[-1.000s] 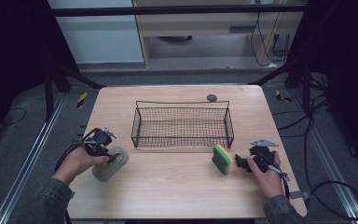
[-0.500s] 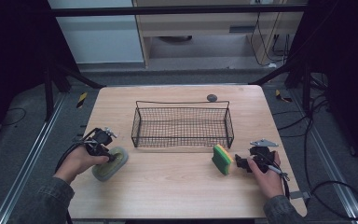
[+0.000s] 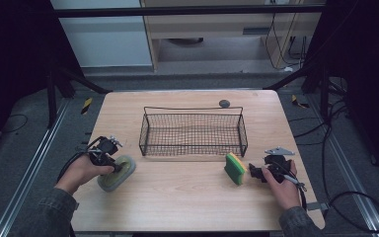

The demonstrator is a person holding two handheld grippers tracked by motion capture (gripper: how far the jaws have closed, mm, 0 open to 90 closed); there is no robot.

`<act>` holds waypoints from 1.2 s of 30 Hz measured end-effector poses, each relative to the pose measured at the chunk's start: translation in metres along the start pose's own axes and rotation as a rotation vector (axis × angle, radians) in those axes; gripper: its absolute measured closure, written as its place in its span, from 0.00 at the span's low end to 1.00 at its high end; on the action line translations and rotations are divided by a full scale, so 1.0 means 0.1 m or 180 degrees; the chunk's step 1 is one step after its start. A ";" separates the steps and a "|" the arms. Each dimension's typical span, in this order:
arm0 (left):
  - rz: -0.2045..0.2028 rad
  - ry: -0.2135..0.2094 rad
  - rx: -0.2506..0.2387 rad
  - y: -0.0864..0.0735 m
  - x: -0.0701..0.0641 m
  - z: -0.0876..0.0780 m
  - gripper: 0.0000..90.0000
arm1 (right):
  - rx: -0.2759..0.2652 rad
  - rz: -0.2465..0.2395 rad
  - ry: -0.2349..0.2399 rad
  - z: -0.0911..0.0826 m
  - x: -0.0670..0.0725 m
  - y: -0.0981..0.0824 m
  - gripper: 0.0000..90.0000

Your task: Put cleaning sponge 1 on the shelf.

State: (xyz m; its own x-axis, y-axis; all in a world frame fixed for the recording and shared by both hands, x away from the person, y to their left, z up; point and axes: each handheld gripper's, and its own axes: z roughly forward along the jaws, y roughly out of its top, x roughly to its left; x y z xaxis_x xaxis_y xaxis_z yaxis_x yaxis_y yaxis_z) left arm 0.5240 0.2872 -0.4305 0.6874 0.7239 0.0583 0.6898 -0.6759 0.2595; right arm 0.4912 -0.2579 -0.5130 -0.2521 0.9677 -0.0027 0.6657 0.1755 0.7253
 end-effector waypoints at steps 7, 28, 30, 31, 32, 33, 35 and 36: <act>0.0042 0.0019 0.0026 0.00 -0.01 0.01 0.75 | 0.0001 -0.0003 -0.0001 0.00 0.00 0.00 0.00; 0.0303 0.0278 -0.0588 -0.23 -0.09 -0.43 0.78 | 0.0006 -0.0028 0.0028 0.00 -0.01 0.00 0.01; 0.0367 0.0288 -0.0609 -0.23 -0.12 -0.45 0.78 | 0.0005 -0.0030 0.0032 0.00 -0.01 0.00 0.01; 0.0386 0.0307 -0.0613 -0.22 -0.13 -0.46 0.78 | 0.0003 -0.0028 0.0043 0.00 -0.01 0.00 0.01; 0.0416 0.0322 -0.0602 -0.21 -0.14 -0.47 0.78 | 0.0001 -0.0029 0.0049 0.00 -0.01 0.00 0.01; 0.0450 0.0334 -0.0598 -0.21 -0.16 -0.48 0.78 | 0.0000 -0.0033 0.0051 0.00 -0.02 0.00 0.01; 0.0530 0.0367 -0.0624 -0.19 -0.19 -0.49 0.78 | -0.0001 -0.0031 0.0048 0.00 -0.01 0.00 0.01; 0.0559 0.0389 -0.0659 -0.18 -0.20 -0.49 0.78 | 0.0002 -0.0024 0.0048 -0.01 -0.01 0.00 0.01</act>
State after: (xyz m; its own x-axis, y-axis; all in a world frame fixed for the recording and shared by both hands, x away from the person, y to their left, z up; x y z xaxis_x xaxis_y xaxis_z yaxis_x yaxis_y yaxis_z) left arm 0.4868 0.2917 -0.3886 0.7510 0.6182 0.2321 0.4931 -0.7588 0.4256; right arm 0.4911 -0.2593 -0.5127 -0.2678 0.9635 0.0022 0.6642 0.1830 0.7248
